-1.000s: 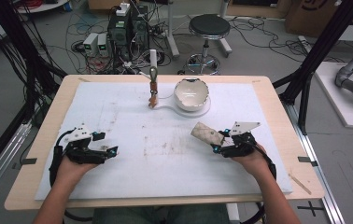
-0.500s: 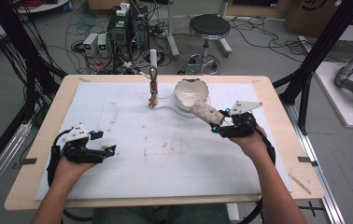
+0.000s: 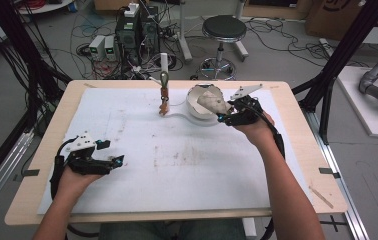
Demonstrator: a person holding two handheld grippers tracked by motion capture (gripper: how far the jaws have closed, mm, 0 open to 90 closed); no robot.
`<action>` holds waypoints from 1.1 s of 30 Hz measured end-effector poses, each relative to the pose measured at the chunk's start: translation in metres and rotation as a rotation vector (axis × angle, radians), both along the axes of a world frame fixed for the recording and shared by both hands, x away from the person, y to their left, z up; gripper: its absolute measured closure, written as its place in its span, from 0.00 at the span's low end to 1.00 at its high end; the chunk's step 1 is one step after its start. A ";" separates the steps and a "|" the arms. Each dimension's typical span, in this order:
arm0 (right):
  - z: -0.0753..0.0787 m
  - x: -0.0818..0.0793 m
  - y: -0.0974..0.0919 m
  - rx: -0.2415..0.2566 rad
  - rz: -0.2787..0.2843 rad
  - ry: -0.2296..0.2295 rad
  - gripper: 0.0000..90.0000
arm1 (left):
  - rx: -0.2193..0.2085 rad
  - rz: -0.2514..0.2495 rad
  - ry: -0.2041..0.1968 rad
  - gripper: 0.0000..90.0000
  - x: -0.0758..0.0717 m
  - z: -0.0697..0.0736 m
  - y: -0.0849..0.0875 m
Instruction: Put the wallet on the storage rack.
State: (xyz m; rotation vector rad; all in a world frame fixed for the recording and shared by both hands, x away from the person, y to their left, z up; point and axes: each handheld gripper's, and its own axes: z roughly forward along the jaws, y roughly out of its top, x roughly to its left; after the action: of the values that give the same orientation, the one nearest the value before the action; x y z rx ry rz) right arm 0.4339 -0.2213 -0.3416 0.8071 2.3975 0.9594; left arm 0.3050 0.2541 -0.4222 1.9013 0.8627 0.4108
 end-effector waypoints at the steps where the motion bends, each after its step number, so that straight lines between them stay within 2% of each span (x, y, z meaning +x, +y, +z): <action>1: 0.001 0.003 0.002 -0.006 -0.004 0.001 0.42 | -0.003 0.002 0.001 0.21 0.000 0.000 0.000; 5: 0.001 0.014 0.008 -0.025 -0.018 0.005 0.42 | -0.009 0.008 0.002 0.21 0.000 0.000 0.002; 13: -0.009 0.030 0.020 -0.053 -0.046 0.051 0.42 | -0.010 0.007 0.005 0.21 0.000 -0.001 0.003; 19: -0.009 0.040 0.028 -0.116 -0.067 0.074 0.41 | -0.011 0.008 0.013 0.21 0.001 -0.003 0.002; 22: -0.008 0.043 0.033 -0.131 -0.087 0.070 0.41 | -0.012 0.010 0.012 0.21 0.000 -0.002 0.002; 33: -0.017 0.052 0.045 -0.139 -0.144 0.066 0.40 | -0.012 0.013 0.010 0.21 0.000 -0.002 0.004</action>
State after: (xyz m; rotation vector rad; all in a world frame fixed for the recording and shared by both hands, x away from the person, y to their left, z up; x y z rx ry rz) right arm 0.4859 -0.1763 -0.3584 0.9577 2.3933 0.7126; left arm 0.3052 0.2577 -0.4241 1.8895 0.8826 0.4032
